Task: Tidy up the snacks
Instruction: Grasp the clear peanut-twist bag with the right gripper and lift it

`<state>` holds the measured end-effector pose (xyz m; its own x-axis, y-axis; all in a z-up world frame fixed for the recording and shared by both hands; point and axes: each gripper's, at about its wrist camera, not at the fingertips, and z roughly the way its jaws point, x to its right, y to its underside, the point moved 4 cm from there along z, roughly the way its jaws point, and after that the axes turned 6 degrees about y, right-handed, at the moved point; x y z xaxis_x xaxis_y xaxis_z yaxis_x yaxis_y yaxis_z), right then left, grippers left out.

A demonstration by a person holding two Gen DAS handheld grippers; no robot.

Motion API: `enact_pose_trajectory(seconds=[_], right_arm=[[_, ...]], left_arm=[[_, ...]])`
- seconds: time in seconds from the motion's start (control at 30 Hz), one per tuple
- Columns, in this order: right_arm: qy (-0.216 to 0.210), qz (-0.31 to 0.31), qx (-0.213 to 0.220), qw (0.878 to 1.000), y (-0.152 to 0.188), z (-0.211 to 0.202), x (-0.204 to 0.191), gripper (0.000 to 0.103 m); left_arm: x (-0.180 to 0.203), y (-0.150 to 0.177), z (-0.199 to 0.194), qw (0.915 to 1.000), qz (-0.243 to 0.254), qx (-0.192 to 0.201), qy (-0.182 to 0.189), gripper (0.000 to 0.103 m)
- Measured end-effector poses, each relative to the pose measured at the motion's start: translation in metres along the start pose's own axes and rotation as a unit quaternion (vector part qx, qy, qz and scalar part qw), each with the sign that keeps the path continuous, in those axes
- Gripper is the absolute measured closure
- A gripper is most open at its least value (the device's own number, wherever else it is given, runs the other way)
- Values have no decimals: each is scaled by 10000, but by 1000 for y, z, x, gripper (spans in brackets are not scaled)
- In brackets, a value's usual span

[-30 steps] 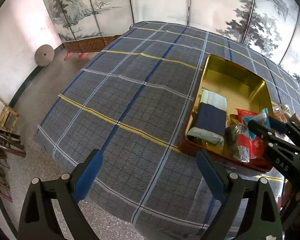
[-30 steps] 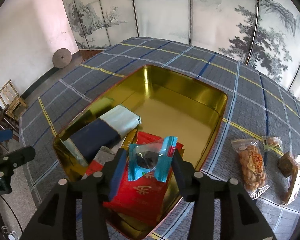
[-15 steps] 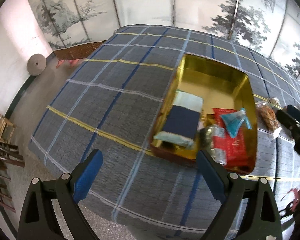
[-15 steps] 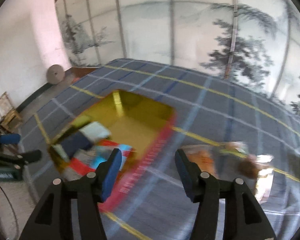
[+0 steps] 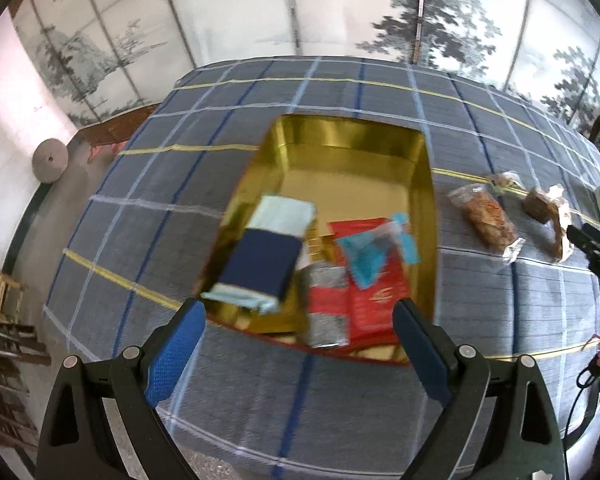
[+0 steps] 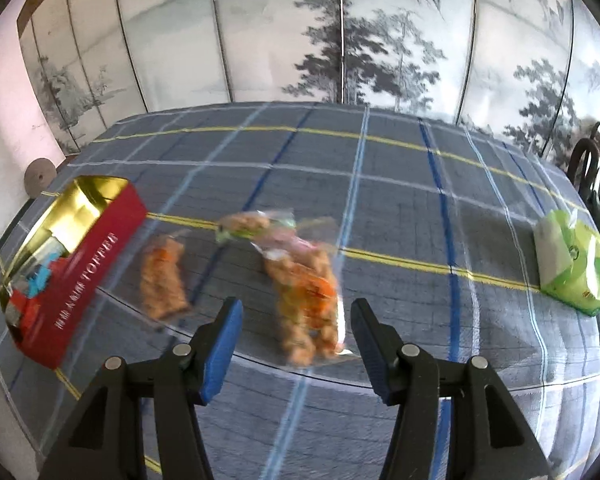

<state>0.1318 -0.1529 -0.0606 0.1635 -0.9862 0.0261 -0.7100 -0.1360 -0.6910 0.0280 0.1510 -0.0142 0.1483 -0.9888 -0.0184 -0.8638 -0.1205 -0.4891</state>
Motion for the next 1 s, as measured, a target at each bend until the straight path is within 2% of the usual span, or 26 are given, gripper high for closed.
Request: enact_pose_trajectory(seconds=[0.43, 0.53, 0.6, 0.77, 1.0], right_arm=[[-264, -9, -100, 9996, 4, 41, 10, 46], [-338, 67, -92, 9994, 6, 43, 11, 50], [-408, 68, -85, 9991, 9, 44, 10, 63], [-292, 41, 2, 9996, 16, 39, 12, 66], [35, 412, -15, 9991, 29, 29, 36, 66]], left_arm=[[98, -27, 22, 9976, 621, -82, 305, 10], [116, -32, 29, 9967, 704, -101, 396, 10], [127, -33, 37, 9963, 703, -173, 461, 10], [146, -37, 54, 9948, 521, -385, 780, 10], [163, -42, 70, 9936, 250, -480, 987, 10]])
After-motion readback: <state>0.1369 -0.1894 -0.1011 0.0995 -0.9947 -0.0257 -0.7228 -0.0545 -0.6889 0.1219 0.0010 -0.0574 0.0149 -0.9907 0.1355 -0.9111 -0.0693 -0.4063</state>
